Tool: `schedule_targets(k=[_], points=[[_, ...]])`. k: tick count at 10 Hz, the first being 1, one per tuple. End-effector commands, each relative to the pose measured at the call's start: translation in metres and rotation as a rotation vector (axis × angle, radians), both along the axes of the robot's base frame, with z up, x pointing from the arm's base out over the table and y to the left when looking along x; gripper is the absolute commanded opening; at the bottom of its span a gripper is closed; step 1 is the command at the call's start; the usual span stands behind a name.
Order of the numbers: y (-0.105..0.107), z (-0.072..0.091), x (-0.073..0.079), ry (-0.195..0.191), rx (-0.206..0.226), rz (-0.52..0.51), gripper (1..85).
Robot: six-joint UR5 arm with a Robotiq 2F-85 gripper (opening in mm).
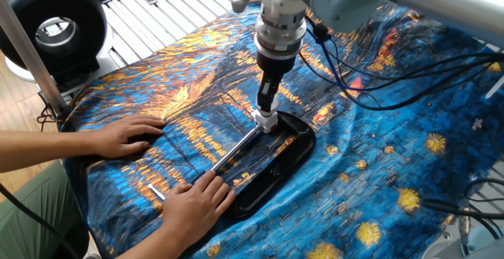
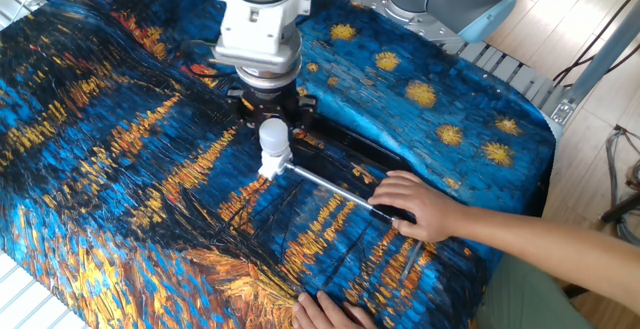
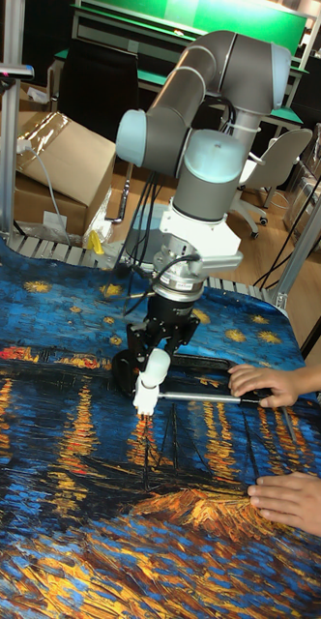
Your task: Take out the light bulb by rotating it
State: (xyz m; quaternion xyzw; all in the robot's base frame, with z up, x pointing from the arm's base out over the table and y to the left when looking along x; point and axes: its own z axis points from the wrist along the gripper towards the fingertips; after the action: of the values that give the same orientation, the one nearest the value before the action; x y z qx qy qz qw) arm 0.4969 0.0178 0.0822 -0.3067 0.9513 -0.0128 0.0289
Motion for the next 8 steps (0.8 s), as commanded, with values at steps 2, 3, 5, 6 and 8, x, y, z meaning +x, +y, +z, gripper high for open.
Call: schedule_targets(k=[2, 3, 5, 6, 8], points=[[-0.002, 0.0, 0.006, -0.031, -0.007, 0.228, 28.3], [-0.005, 0.0, 0.007, -0.036, -0.02, 0.262, 28.3], [-0.007, 0.0, 0.011, -0.051, -0.035, 0.331, 28.3], [-0.007, 0.001, 0.014, -0.06, -0.044, 0.369, 28.7], [-0.004, 0.001, 0.017, -0.07, -0.04, 0.418, 28.7]])
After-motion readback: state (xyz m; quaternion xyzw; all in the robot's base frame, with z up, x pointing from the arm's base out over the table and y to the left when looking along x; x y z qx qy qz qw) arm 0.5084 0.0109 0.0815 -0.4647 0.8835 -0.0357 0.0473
